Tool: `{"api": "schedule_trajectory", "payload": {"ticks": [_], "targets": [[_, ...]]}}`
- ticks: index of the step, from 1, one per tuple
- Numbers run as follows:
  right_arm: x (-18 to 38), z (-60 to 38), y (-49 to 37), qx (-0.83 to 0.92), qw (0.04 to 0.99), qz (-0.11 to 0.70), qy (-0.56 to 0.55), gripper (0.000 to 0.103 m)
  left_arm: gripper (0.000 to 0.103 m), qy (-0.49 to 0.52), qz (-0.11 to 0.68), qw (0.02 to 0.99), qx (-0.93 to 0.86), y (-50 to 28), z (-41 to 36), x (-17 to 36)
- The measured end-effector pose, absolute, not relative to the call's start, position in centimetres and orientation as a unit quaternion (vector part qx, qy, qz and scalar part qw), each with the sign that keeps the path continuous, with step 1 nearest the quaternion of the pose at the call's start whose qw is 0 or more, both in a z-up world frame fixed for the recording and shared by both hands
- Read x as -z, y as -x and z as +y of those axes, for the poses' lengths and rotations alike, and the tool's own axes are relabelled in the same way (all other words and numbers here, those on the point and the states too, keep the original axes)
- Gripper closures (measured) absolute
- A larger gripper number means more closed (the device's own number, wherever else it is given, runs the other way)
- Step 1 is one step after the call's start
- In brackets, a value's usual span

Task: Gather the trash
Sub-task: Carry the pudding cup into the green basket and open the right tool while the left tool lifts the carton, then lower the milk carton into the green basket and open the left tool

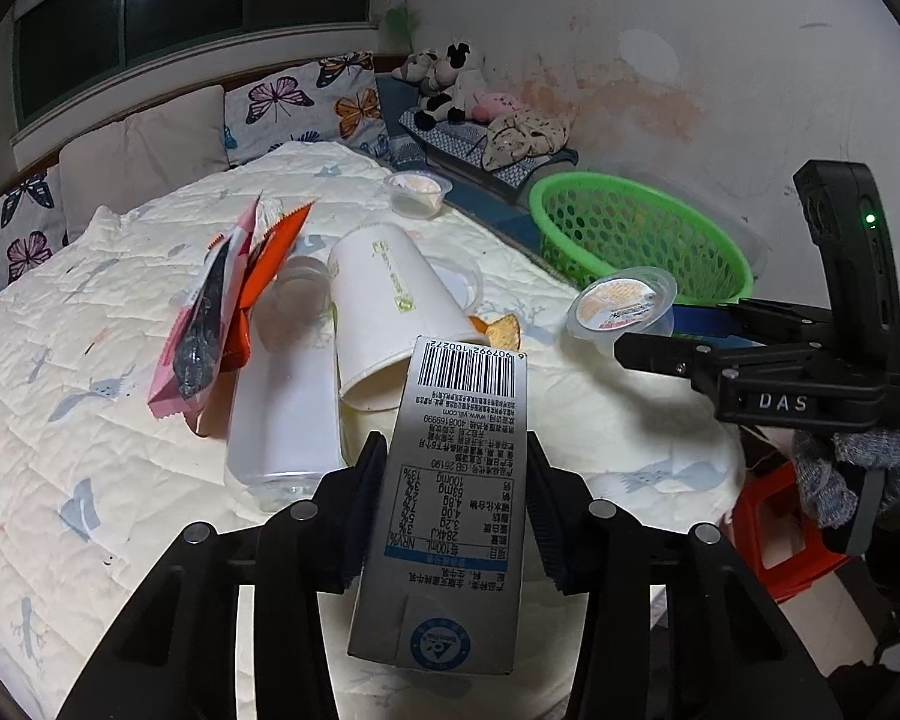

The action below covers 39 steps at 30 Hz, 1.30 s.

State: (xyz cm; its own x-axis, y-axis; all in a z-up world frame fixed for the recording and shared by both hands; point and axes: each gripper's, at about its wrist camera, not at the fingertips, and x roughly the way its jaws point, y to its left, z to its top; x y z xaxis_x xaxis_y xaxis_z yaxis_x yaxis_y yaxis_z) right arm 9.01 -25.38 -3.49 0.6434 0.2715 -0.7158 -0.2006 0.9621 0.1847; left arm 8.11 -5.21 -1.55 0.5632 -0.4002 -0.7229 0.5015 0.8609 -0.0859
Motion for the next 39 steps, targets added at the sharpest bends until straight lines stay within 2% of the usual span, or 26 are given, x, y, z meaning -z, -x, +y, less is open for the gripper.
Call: {"api": "schedule_trajectory", "payload": {"ticks": [12, 24, 39], "targets": [[2.2, -32.4, -10.9, -0.037, 0.923, 0.377, -0.067, 0.04, 0.059, -0.039, 0.371, 0.885, 0.278, -9.0, -6.3, -2.0], [5.0, -38.9, -13.4, 0.006, 0.901, 0.419, -0.114, 0.039, 0.059, -0.053, 0.359, 0.879, 0.309, -12.1, -12.9, -3.8], [4.2, -40.5, -11.8, 0.007, 0.907, 0.402, -0.126, 0.034, 0.059, -0.051, 0.375, 0.86, 0.341, -17.5, -20.9, -3.7]]}}
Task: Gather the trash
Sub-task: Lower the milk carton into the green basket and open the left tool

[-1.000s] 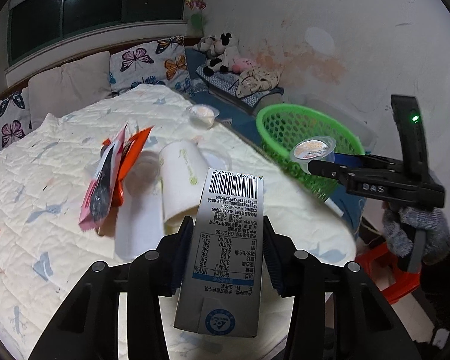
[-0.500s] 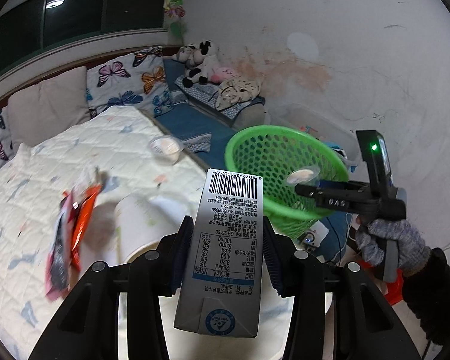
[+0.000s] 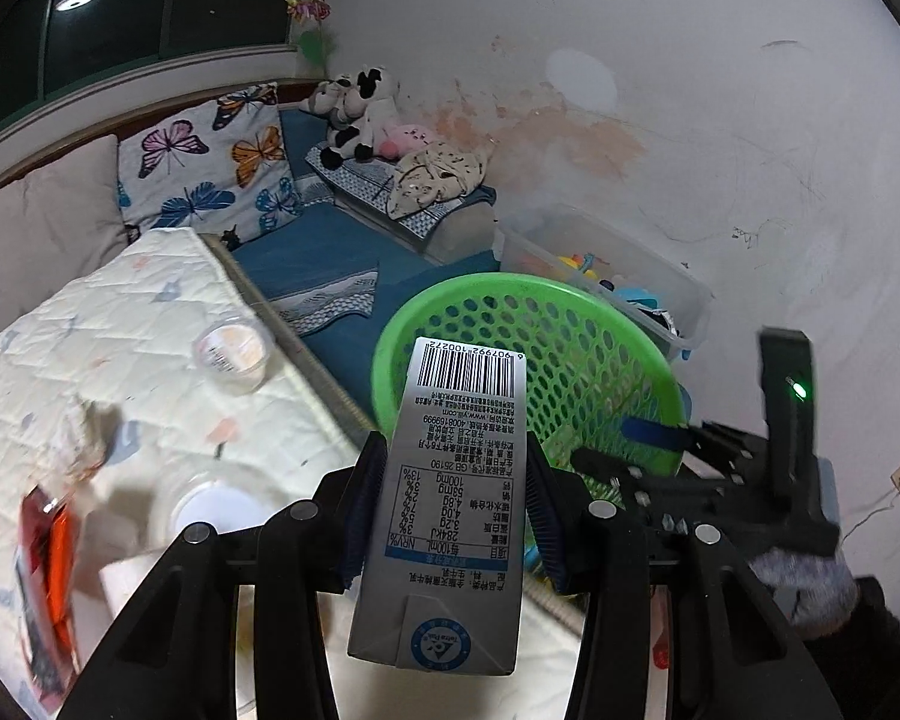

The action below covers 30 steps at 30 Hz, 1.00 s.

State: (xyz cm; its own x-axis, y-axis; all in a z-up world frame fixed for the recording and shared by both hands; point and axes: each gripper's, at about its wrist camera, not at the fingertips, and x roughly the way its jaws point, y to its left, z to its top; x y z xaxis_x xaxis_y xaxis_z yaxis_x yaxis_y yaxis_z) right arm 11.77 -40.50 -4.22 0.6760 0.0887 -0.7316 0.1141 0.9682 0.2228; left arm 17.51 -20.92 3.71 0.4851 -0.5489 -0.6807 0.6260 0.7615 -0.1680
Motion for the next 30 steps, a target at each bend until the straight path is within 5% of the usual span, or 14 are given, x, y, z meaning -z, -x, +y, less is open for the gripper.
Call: {"api": "schedule_trajectory", "payload": {"ticks": [25, 30], "targets": [[3.6, -42.0, -9.0, 0.022, 0.916, 0.379, -0.134, 0.029, 0.059, -0.041, 0.428, 0.837, 0.339, -22.1, -29.9, 0.2], [3.7, -42.0, -8.7, 0.023, 0.915, 0.378, -0.137, 0.029, 0.053, -0.04, 0.424, 0.838, 0.34, -22.0, -29.6, 0.1]]}}
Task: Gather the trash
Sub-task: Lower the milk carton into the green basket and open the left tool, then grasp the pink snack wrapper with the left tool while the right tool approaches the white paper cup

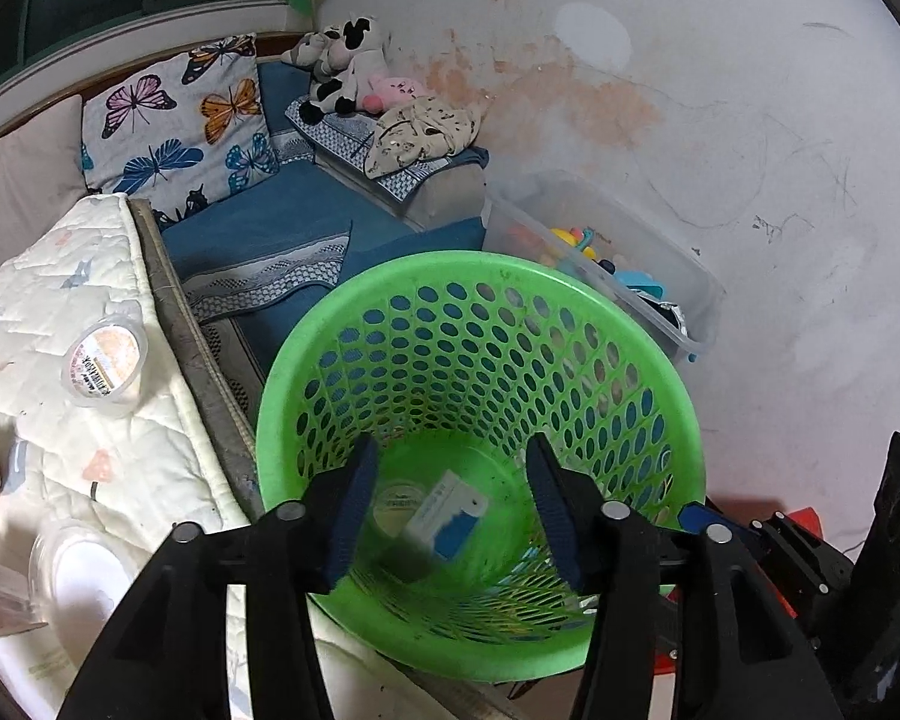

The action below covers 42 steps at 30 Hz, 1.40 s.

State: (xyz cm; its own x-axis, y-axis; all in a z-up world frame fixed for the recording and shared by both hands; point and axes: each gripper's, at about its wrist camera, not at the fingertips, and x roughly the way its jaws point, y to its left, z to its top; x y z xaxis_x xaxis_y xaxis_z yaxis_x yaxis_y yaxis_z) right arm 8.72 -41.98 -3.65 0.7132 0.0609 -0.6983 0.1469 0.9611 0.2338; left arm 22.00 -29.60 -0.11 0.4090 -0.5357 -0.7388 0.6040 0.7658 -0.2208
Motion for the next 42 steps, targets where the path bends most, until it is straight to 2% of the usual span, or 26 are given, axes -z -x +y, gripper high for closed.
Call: {"api": "schedule_trajectory", "payload": {"ticks": [12, 25, 33, 42], "targets": [[2.0, -39.0, -8.3, -0.004, 0.922, 0.366, -0.126, 0.029, 0.053, -0.026, 0.39, 0.872, 0.294, -19.8, -22.3, -2.0], [0.7, -32.4, -9.5, -0.066, 0.923, 0.365, -0.101, 0.029, 0.053, -0.019, 0.36, 0.917, 0.17, -19.1, -8.5, -3.8], [0.1, -28.7, -10.4, -0.104, 0.92, 0.366, -0.089, 0.029, 0.053, -0.015, 0.372, 0.919, 0.13, -18.4, -1.9, -3.0], [-0.2, -25.5, -11.2, -0.136, 0.917, 0.369, -0.074, 0.029, 0.053, -0.024, 0.393, 0.909, 0.135, -16.8, 1.3, -1.0]]}}
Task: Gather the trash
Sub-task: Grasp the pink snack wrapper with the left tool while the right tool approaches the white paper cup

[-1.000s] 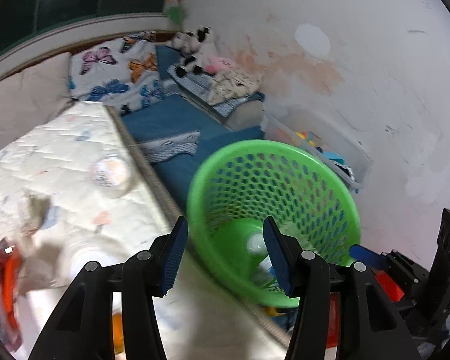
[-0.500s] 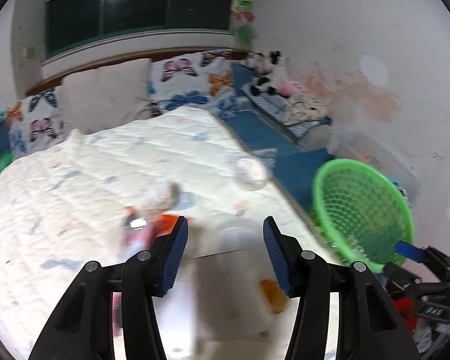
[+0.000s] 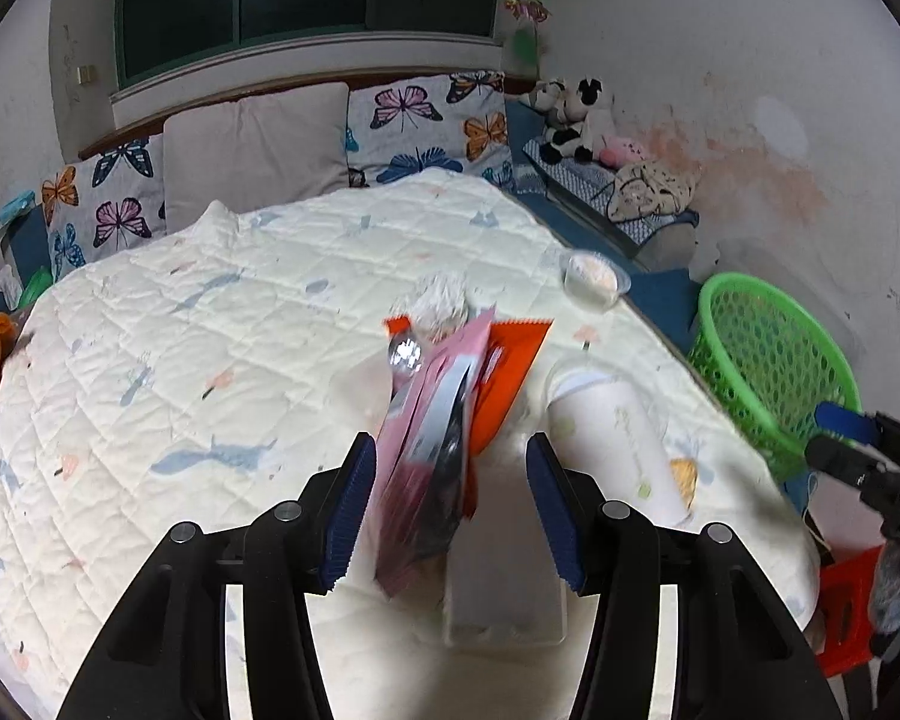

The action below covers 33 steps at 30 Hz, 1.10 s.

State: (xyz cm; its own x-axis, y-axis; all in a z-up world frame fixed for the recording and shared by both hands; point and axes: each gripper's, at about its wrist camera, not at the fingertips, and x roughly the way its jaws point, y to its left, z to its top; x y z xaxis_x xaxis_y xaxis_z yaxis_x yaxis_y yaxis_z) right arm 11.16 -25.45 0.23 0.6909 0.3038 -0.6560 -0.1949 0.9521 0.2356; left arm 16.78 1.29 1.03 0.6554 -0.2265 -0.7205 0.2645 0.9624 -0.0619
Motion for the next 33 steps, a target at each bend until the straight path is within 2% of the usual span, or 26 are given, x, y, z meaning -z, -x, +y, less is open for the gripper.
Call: {"api": "schedule_trajectory", "payload": {"ticks": [30, 33], "targets": [[1.0, -20.9, -12.6, -0.172, 0.902, 0.394, -0.049, 0.029, 0.053, -0.053, 0.409, 0.901, 0.137, -16.4, 2.4, 2.0], [1.1, -20.6, -12.8, -0.176, 0.899, 0.397, -0.049, 0.029, 0.057, -0.056, 0.408, 0.9, 0.142, -16.3, 2.3, 2.1]]}}
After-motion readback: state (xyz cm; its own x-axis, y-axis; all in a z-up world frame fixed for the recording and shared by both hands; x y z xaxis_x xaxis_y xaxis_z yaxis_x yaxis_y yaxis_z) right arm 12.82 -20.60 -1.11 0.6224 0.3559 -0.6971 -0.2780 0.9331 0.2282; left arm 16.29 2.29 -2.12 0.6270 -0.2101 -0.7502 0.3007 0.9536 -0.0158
